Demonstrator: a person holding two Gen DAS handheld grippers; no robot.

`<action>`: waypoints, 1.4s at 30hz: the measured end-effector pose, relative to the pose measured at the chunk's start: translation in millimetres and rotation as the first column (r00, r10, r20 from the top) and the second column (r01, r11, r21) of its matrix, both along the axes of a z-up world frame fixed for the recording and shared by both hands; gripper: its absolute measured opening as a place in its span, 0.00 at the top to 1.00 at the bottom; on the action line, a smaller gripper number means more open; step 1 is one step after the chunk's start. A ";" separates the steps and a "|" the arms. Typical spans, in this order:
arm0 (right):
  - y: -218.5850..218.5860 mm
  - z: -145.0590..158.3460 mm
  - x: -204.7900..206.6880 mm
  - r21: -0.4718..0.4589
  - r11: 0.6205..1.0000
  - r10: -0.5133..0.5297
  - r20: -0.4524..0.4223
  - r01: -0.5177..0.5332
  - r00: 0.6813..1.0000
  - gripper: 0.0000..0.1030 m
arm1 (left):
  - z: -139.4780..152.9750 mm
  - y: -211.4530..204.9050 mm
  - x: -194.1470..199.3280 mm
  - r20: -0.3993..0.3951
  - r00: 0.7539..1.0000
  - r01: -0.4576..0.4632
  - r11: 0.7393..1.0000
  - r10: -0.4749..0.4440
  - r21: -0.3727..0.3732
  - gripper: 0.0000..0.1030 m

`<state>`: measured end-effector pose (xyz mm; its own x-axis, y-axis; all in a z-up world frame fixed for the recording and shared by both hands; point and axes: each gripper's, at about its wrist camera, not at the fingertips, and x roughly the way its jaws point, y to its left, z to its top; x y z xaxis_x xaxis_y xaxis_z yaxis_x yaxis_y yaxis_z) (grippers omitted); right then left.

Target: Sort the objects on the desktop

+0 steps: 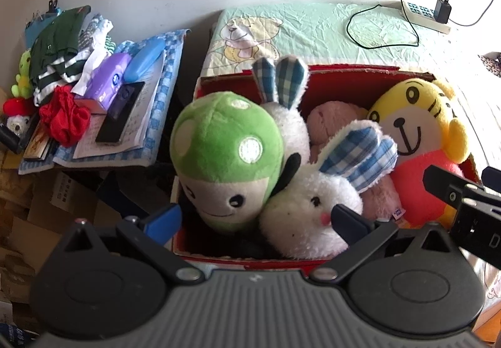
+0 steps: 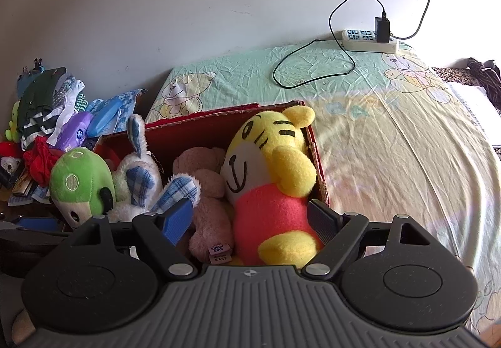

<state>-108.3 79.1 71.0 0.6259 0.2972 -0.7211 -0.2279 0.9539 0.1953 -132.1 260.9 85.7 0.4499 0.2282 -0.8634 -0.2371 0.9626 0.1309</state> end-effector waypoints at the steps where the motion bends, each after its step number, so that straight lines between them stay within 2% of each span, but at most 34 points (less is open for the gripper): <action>1: 0.1 0.5 0.0 0.000 1.000 0.000 -0.001 0.000 1.000 0.20 | 2.3 -0.5 0.5 0.002 1.000 0.000 1.000 0.000 0.011 0.01; 3: 0.7 1.4 -0.4 -0.003 1.000 0.000 0.005 0.000 1.000 0.20 | 5.4 -1.0 1.4 0.003 1.000 0.005 1.000 -0.006 0.028 0.01; 13: 12.0 8.1 2.4 -0.054 0.999 -0.007 0.038 0.009 0.999 0.20 | 4.4 4.0 -0.3 -0.010 1.000 0.014 1.000 -0.014 0.017 0.01; 15: 14.7 7.1 3.5 -0.063 0.998 -0.009 0.031 0.011 0.999 0.20 | 5.9 5.1 1.7 -0.029 0.999 0.038 0.999 -0.037 0.016 0.01; 18: 18.8 7.4 6.2 -0.067 0.998 -0.016 0.015 0.017 1.000 0.20 | 11.0 9.3 4.0 -0.050 0.996 0.070 0.997 -0.072 -0.035 0.01; 26: 24.3 12.5 13.4 -0.059 0.997 -0.045 -0.021 0.044 0.999 0.19 | 27.2 9.3 12.6 -0.048 0.988 0.148 0.989 -0.149 -0.020 0.01; 29: 25.3 14.6 17.4 -0.062 0.997 -0.059 -0.050 0.055 0.997 0.19 | 25.0 8.2 15.1 -0.044 0.987 0.152 0.988 -0.153 -0.017 0.01; 32: 26.6 15.8 17.1 -0.074 0.995 -0.064 -0.042 0.061 0.997 0.19 | 20.9 7.8 17.2 -0.044 0.986 0.156 0.987 -0.158 -0.031 0.01; 36: 26.2 13.3 19.1 -0.074 0.995 -0.074 -0.056 0.070 0.996 0.19 | 17.6 7.3 17.5 -0.038 0.987 0.159 0.987 -0.159 0.011 0.01; 42: 27.6 10.0 22.0 -0.083 0.994 -0.078 -0.059 0.073 0.995 0.19 | 11.1 20.6 21.8 -0.039 0.989 0.144 0.989 -0.145 -0.037 0.01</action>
